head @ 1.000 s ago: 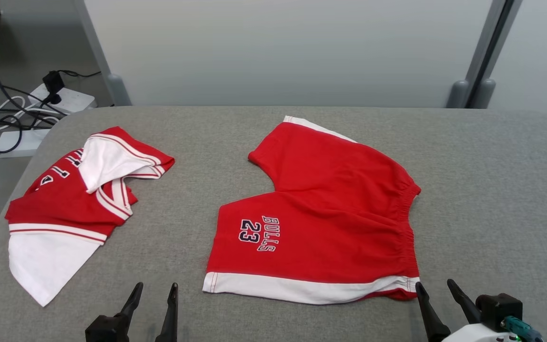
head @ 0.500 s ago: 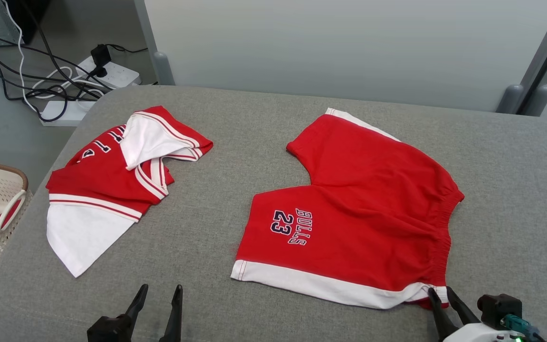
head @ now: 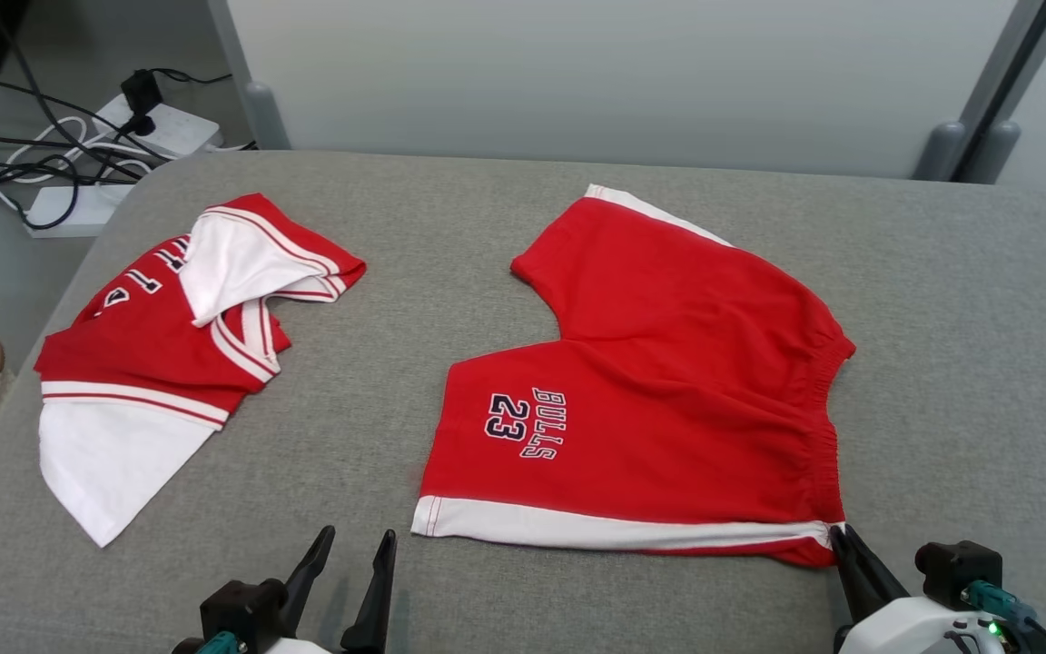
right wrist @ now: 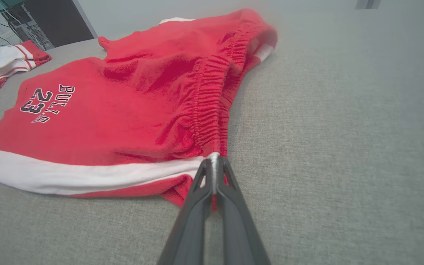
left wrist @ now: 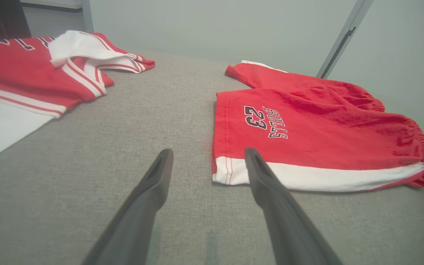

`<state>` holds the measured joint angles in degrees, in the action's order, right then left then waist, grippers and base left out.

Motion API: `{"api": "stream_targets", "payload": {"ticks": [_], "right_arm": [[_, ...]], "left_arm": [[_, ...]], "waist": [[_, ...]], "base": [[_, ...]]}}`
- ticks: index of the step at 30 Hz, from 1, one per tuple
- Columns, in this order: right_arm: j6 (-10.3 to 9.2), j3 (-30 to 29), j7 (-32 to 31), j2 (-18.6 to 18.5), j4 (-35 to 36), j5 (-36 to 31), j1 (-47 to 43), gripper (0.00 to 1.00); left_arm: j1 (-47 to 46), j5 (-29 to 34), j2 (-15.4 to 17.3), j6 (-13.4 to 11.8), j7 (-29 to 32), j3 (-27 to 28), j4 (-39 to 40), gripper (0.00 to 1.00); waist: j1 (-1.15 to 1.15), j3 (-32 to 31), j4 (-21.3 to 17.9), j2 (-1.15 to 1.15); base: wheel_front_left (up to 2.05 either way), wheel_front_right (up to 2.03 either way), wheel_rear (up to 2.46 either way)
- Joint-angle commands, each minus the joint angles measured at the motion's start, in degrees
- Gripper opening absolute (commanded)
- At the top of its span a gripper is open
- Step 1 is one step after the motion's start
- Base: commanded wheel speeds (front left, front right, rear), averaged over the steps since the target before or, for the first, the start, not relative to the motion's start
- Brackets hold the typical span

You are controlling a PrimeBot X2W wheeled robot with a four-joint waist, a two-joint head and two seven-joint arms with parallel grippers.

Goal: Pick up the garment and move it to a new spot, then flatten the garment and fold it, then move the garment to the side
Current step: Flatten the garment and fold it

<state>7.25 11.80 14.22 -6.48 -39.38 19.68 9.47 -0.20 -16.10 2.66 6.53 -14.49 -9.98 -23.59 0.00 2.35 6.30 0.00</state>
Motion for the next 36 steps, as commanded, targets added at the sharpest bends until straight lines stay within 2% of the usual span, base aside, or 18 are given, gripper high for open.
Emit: {"api": "stream_targets", "payload": {"ticks": [1,12,25,26,28,29,30,31,36], "right_arm": [[0.24,1.1,0.8,-1.3,1.5,0.1,1.3,0.0],[0.24,3.3,0.8,-2.1,2.7,0.1,2.3,0.0],[0.24,5.4,0.8,-2.3,3.8,0.9,4.0,0.0],[0.24,5.5,0.8,-2.4,3.8,1.0,4.1,0.0],[0.24,5.7,0.8,-2.4,3.8,1.1,4.3,0.0],[0.24,5.7,0.8,-2.5,3.9,1.1,4.4,0.0],[0.24,5.7,0.8,-2.5,3.9,1.2,4.4,0.0],[0.24,5.7,0.8,-2.5,3.9,1.2,4.5,0.0],[0.24,5.7,0.8,-2.4,3.9,1.3,4.6,0.0]], "left_arm": [[-3.1,-1.6,0.2,0.4,-0.5,1.2,0.5,1.0],[-8.4,-11.9,0.5,0.9,-0.5,-7.9,-9.1,1.0],[-11.2,-15.8,1.4,0.9,-0.5,-10.4,-15.4,1.0],[-11.3,-16.0,1.3,0.9,-0.5,-10.7,-15.6,0.97],[-11.5,-16.3,1.4,0.9,-0.5,-11.1,-15.9,0.53],[-11.6,-16.4,1.5,1.0,-0.5,-11.3,-16.0,0.38],[-11.6,-16.6,1.6,1.0,-0.5,-11.5,-16.0,0.11],[-11.7,-16.7,1.7,1.0,-0.5,-11.6,-15.9,0.0],[-11.9,-17.0,2.2,1.0,-0.5,-11.8,-15.6,0.0]], "waist": [[0.0,0.5,-1.4,0.0],[0.0,2.4,-8.4,0.0],[0.0,3.8,-10.1,0.0],[0.0,3.9,-10.1,0.0],[0.0,4.0,-10.1,0.0],[0.0,4.0,-10.1,0.0],[0.0,4.0,-10.0,0.0],[0.0,4.1,-10.0,0.0],[0.0,3.9,-9.8,0.0]], "base": [[0.0,0.0,0.0],[0.0,0.0,0.0],[0.0,0.0,0.0],[0.0,0.0,0.0],[0.0,0.0,0.0],[0.0,0.0,0.0],[0.0,0.0,0.0],[0.0,0.0,0.0],[0.0,0.0,0.0]]}}
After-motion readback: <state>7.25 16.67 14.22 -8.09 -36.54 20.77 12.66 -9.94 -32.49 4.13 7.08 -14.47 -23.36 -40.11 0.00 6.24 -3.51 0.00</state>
